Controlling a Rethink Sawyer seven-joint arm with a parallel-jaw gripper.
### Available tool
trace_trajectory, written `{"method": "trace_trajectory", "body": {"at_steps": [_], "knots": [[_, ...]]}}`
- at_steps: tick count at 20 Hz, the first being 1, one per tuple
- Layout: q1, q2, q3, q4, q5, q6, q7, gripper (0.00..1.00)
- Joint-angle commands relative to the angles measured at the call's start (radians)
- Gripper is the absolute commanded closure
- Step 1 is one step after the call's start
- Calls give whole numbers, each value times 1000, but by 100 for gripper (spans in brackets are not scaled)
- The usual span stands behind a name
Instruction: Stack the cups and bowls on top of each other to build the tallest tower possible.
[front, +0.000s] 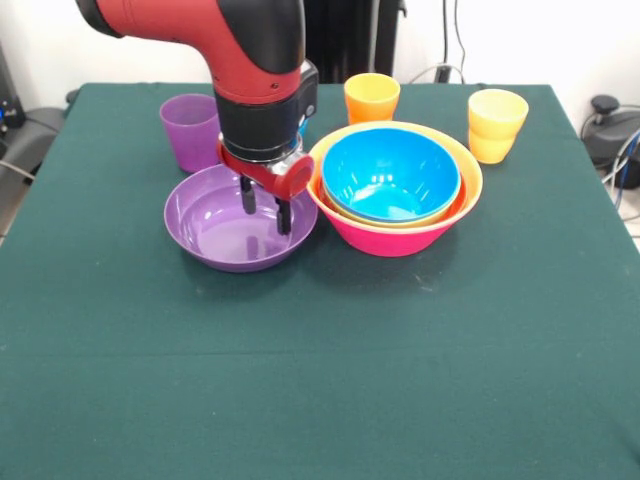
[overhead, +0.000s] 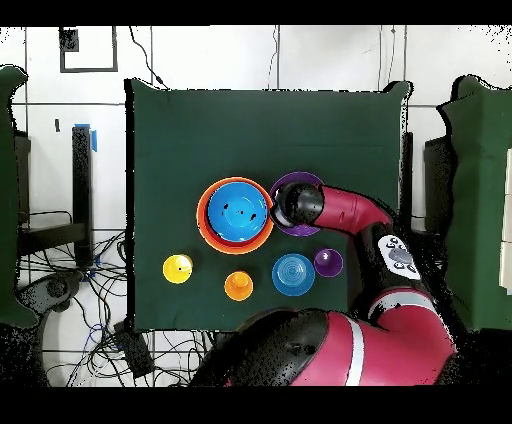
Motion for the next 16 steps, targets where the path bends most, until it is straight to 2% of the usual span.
{"method": "trace_trajectory", "body": {"at_steps": [1, 10, 16], "knots": [[6, 4, 95, -58, -59, -11, -92, 0], [-11, -4, 111, -57, -56, 6, -112, 0], [-9, -42, 111, -56, -41, 68, -119, 0]]}}
